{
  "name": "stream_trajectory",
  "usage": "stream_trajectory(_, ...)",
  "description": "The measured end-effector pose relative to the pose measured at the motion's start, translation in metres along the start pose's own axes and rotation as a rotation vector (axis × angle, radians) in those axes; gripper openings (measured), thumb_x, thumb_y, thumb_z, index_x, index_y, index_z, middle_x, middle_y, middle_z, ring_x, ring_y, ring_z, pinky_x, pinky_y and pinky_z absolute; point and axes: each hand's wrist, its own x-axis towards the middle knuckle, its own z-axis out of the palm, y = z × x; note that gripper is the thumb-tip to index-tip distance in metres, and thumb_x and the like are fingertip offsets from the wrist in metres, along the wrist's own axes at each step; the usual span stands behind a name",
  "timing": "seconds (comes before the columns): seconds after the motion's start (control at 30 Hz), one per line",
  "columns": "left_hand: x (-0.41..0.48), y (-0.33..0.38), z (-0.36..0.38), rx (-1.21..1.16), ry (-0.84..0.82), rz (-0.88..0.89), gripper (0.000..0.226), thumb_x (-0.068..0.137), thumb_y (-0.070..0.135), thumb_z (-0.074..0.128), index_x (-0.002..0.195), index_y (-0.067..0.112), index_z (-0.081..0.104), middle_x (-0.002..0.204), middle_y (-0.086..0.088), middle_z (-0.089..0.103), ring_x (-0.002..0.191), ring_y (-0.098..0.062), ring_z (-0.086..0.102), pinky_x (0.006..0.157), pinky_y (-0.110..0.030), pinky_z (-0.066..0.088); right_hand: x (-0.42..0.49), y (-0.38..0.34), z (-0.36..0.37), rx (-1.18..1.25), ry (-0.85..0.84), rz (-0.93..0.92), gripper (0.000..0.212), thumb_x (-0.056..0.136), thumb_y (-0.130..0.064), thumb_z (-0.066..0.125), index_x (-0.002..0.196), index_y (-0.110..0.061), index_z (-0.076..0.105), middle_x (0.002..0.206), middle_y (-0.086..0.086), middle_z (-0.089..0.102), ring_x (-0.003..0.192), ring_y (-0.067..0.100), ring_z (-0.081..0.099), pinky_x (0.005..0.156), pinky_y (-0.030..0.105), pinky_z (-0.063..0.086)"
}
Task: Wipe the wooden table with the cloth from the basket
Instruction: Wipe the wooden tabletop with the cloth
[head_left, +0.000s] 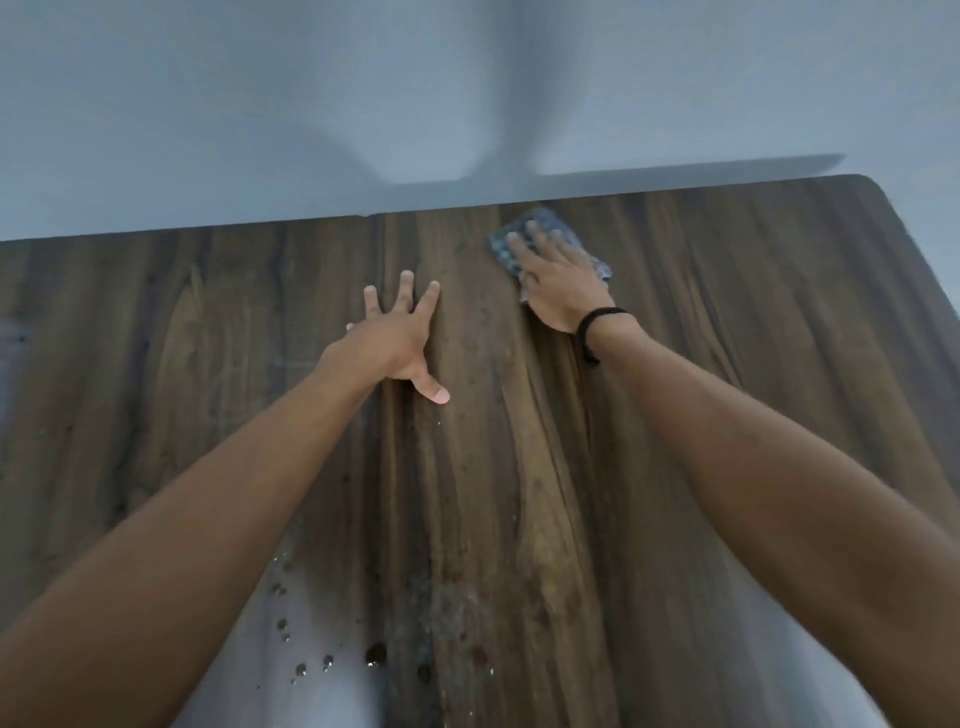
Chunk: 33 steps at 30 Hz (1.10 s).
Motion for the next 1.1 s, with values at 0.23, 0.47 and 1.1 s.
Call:
stream_trajectory(0.23, 0.005, -0.004, 0.001, -0.008, -0.001, -0.003, 0.147, 0.063, 0.045, 0.090, 0.152, 0.032, -0.026, 0.157, 0.002, -0.038, 0.144, -0.044, -0.027, 0.116, -0.068, 0.014, 0.053, -0.012, -0.001, -0.010, 0.012, 0.051, 0.065, 0.096, -0.034, 0.024, 0.160, -0.025, 0.014, 0.168, 0.003, 0.004, 0.155, 0.026, 0.002, 0.125, 0.048, 0.007)
stream_trajectory(0.47, 0.008, -0.004, -0.001, 0.002, -0.009, -0.021, 0.148, 0.063, 0.046, 0.090, 0.151, 0.032, -0.028, 0.156, 0.003, -0.039, 0.143, -0.044, -0.028, 0.116, -0.068, 0.014, 0.026, -0.031, 0.002, 0.049, 0.013, -0.009, 0.059, 0.104, -0.029, 0.036, 0.160, -0.028, 0.016, 0.168, 0.002, 0.004, 0.154, 0.026, 0.004, 0.124, 0.041, 0.003)
stream_trajectory(1.1, -0.033, 0.004, 0.034, -0.041, -0.025, -0.007, 0.145, 0.061, 0.053, 0.088, 0.154, 0.033, -0.021, 0.159, 0.003, -0.034, 0.146, -0.042, -0.024, 0.117, -0.065, 0.015, -0.176, -0.026, 0.046, 0.036, 0.048, -0.022, 0.055, 0.105, -0.025, 0.034, 0.158, -0.035, 0.022, 0.167, -0.006, 0.010, 0.154, 0.019, 0.004, 0.124, 0.039, -0.001)
